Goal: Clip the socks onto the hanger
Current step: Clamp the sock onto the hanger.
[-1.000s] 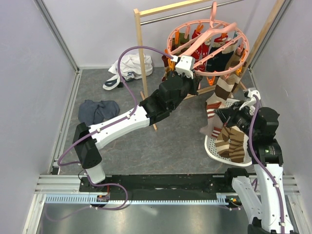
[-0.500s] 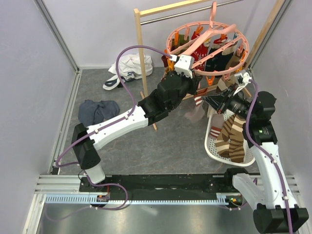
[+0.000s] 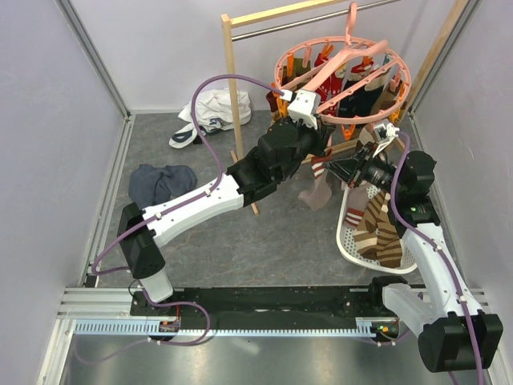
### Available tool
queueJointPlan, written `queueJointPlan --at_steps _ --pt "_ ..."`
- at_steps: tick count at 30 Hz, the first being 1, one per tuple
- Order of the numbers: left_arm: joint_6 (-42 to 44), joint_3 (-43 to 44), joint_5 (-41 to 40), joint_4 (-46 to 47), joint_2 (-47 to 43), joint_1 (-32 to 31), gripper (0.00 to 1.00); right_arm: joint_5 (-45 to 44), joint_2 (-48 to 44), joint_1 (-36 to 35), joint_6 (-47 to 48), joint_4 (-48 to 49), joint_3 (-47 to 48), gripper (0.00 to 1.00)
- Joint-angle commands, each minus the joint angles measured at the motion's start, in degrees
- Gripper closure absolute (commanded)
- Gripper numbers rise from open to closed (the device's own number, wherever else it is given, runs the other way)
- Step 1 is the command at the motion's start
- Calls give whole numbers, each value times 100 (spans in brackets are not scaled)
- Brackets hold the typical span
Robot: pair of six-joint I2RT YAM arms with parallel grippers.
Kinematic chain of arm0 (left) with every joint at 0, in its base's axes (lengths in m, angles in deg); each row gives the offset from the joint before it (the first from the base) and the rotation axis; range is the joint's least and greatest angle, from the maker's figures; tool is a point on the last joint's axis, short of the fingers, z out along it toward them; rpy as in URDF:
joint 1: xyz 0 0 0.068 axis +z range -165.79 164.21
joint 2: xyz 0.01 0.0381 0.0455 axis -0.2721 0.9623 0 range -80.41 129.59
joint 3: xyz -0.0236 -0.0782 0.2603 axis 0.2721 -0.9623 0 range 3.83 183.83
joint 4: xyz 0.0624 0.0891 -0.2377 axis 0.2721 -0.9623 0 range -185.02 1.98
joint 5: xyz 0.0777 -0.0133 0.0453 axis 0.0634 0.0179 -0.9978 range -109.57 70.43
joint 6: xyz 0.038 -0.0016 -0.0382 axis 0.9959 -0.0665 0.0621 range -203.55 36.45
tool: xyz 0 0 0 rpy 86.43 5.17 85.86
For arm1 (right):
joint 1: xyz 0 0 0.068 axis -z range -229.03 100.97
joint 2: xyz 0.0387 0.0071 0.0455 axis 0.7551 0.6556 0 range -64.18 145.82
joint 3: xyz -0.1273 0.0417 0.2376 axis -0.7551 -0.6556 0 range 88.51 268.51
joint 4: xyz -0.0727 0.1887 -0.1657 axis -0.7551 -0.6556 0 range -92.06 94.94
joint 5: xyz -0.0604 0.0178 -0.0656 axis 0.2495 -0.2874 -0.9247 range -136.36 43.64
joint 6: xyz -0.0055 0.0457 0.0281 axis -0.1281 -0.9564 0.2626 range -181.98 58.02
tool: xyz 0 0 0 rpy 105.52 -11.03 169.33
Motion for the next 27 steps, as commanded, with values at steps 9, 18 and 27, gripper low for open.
queueJointPlan --at_steps 9,18,27 --pt "131 -230 300 273 -417 36 98 -67 223 -25 -413 1111 -8 100" --pt "246 -256 336 203 -470 36 98 -76 232 -25 -492 1217 80 100" --pt "228 -292 406 168 -558 36 98 -181 161 -25 -510 1252 133 100"
